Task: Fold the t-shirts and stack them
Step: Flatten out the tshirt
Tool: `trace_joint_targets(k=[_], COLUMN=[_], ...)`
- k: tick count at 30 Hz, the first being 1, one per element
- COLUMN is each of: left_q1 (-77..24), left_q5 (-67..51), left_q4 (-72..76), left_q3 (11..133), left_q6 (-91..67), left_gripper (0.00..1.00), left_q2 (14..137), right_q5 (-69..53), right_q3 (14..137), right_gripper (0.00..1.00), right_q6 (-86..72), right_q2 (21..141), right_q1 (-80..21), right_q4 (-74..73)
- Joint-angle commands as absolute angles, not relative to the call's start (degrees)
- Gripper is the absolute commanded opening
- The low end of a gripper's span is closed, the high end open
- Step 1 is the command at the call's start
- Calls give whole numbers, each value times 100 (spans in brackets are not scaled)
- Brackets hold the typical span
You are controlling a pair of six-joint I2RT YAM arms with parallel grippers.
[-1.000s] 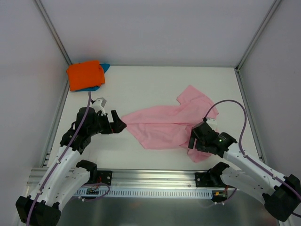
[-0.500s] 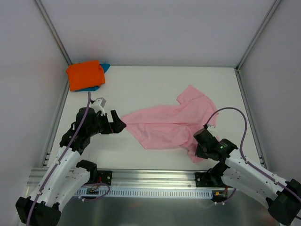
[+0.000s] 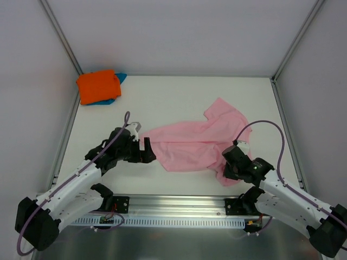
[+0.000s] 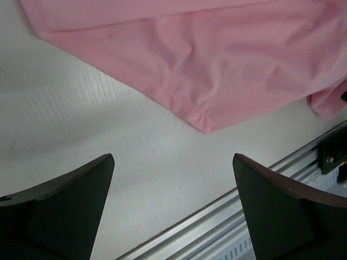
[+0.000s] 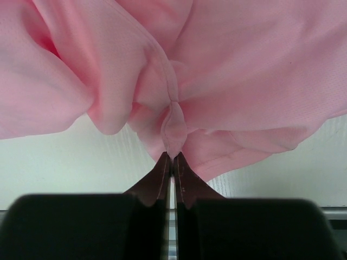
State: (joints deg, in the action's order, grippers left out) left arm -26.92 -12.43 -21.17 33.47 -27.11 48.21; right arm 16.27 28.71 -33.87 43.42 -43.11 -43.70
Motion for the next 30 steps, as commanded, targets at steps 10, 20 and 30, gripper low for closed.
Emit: trace_joint_targets(k=[10, 20, 30], left_q1=[-5991, -7109, -7312], left_q5=[2213, 3963, 3894], left_q4=[-810, -422, -545], left_q3=[3498, 4323, 4799], left_q6=[-2786, -3120, -3234], left_gripper=[96, 97, 63], left_q2=[6809, 8515, 9501], right_q5=[1775, 1740, 1749], right_q3=[3094, 3076, 3059], right_gripper=[1, 0, 1], right_q6=[-3287, -3226, -3234], right_q2=[4280, 4043, 3911], right_q1=[-4342, -4351, -4351], right_q4=[-4210, -4315, -4359])
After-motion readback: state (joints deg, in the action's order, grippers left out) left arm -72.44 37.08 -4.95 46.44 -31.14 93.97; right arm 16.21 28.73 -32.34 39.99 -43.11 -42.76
